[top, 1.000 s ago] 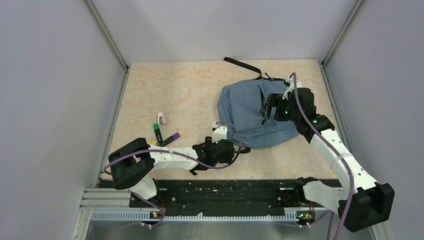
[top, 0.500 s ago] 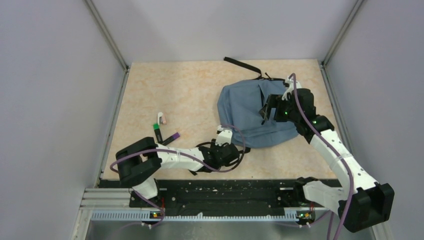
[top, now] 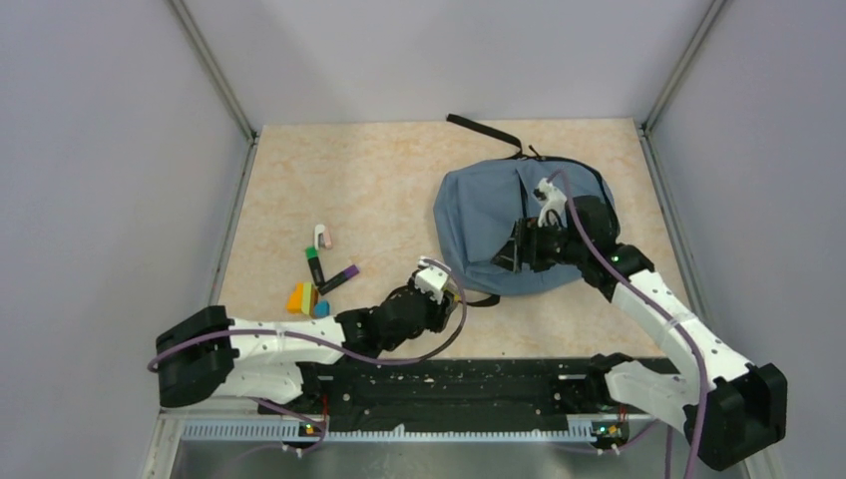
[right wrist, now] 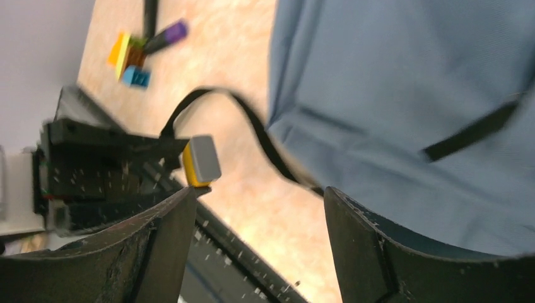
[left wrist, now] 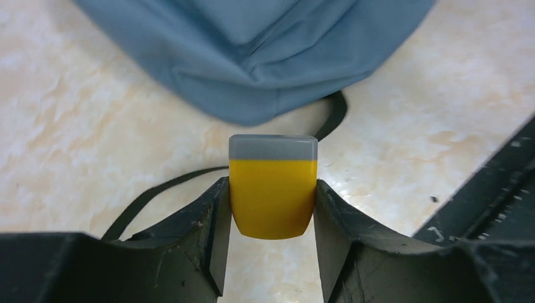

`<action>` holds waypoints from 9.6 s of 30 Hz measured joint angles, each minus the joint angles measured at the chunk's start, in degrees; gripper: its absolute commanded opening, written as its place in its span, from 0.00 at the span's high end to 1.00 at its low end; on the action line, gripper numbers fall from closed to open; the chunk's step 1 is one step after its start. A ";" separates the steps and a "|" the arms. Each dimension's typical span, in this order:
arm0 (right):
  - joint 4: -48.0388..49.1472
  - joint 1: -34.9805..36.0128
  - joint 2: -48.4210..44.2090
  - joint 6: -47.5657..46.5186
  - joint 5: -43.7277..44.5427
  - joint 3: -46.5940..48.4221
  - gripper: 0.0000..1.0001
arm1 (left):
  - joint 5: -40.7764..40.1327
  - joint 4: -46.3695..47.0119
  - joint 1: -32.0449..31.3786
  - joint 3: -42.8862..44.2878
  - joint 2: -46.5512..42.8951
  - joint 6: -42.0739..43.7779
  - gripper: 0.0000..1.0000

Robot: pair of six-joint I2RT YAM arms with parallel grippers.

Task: Pack the student bag
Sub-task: Pick up the stationery from the center of the board, then place the stationery in the student bag, then pick up the stationery from the center of the board.

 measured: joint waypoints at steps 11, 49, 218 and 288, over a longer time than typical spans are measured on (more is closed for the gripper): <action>7.98 10.34 3.28 5.68 -9.79 -5.07 0.31 | 11.61 12.44 -0.04 -1.33 -5.09 13.53 0.62; 10.58 12.35 3.50 8.48 -4.98 -5.29 1.00 | 14.56 18.36 -0.04 -1.70 -3.30 15.67 0.22; 19.61 -9.51 -0.46 -5.62 15.04 -1.77 0.14 | 19.34 -7.15 23.67 30.18 13.29 2.82 0.15; 18.56 -9.49 -1.68 -3.74 12.02 -2.89 0.15 | 22.45 -35.30 64.11 33.73 27.17 -4.24 0.73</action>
